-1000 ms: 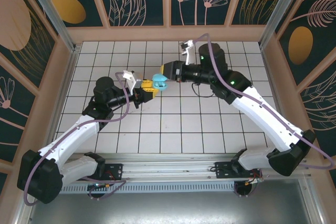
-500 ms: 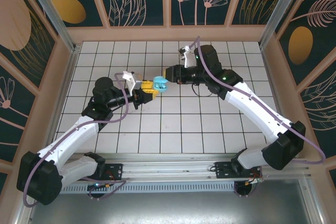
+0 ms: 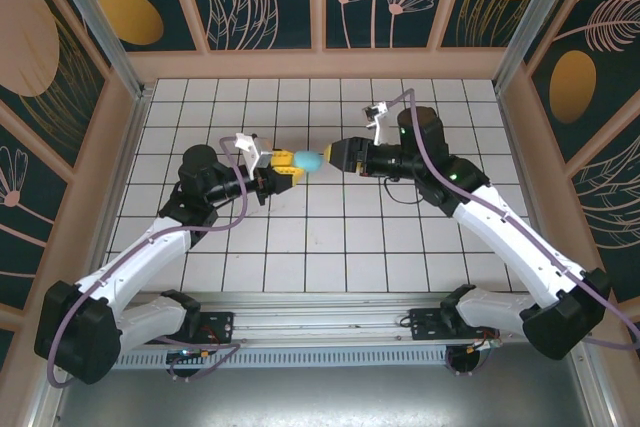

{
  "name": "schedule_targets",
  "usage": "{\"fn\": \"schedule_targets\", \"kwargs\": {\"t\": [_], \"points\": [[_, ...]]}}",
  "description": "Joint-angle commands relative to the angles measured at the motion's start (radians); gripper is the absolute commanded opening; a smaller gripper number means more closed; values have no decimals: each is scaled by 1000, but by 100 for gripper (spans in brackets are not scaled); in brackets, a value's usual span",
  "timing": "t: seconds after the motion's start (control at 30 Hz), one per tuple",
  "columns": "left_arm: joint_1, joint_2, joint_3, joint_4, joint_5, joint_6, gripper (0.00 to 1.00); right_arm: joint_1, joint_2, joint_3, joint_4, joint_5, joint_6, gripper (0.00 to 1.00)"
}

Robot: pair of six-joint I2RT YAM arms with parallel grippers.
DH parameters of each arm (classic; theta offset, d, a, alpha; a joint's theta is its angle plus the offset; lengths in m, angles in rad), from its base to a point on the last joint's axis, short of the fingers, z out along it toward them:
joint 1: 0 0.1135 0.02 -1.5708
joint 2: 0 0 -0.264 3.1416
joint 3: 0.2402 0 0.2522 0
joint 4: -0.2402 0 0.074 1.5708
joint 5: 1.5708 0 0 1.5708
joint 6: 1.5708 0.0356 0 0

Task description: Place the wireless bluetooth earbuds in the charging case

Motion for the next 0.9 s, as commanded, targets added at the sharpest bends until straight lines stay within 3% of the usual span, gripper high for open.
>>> {"fn": "schedule_targets", "kwargs": {"t": [0.0, 0.33, 0.7, 0.87], "points": [[-2, 8, 42, 78, 35, -22, 0, -19, -15, -108, 218, -73, 164, 61], [-3, 41, 49, 135, 66, -63, 0, -16, -5, -174, 456, -158, 327, 64], [-3, 32, 42, 141, 49, -59, 0, -18, -18, -165, 408, -120, 330, 63], [-3, 29, 43, 138, 56, -59, 0, -21, -25, -179, 473, -133, 371, 69]]}}
